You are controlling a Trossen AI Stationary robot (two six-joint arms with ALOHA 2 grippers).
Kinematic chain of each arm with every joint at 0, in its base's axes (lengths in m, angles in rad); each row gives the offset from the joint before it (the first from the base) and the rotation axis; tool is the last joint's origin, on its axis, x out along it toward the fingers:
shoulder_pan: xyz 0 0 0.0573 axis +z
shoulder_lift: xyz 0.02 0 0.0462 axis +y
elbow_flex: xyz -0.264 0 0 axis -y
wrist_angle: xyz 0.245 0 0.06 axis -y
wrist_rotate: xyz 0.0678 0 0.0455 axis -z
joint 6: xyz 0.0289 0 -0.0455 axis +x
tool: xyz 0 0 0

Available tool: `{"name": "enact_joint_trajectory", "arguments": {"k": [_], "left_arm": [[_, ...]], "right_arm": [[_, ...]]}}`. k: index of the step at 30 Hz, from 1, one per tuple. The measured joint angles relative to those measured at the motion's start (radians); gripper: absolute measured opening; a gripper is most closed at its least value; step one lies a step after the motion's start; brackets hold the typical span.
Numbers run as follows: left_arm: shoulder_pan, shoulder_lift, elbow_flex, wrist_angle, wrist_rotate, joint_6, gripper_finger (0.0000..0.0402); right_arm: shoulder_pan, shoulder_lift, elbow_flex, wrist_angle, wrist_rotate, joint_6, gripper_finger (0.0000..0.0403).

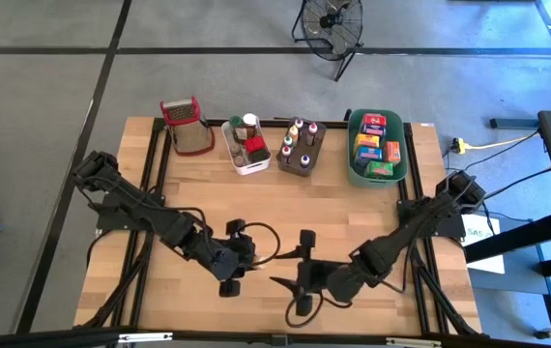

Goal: Pick & Place Kitchen Items
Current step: Put the yellow coloring bottle into the black transparent bin

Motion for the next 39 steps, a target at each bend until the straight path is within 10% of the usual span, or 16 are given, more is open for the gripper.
{"name": "enact_joint_trajectory", "arguments": {"k": [16,39], "left_arm": [[0.01,0.0,0.0,-0.026,-0.006,0.047,0.0113],[0.045,0.004,-0.002,-0.014,-0.009,0.074,0.0115]], "right_arm": [[-0.143,0.013,0.0,0.017,-0.298,-0.028,0.0221],[-0.183,0.043,-0.001,0.027,-0.318,-0.034,0.0221]]}}
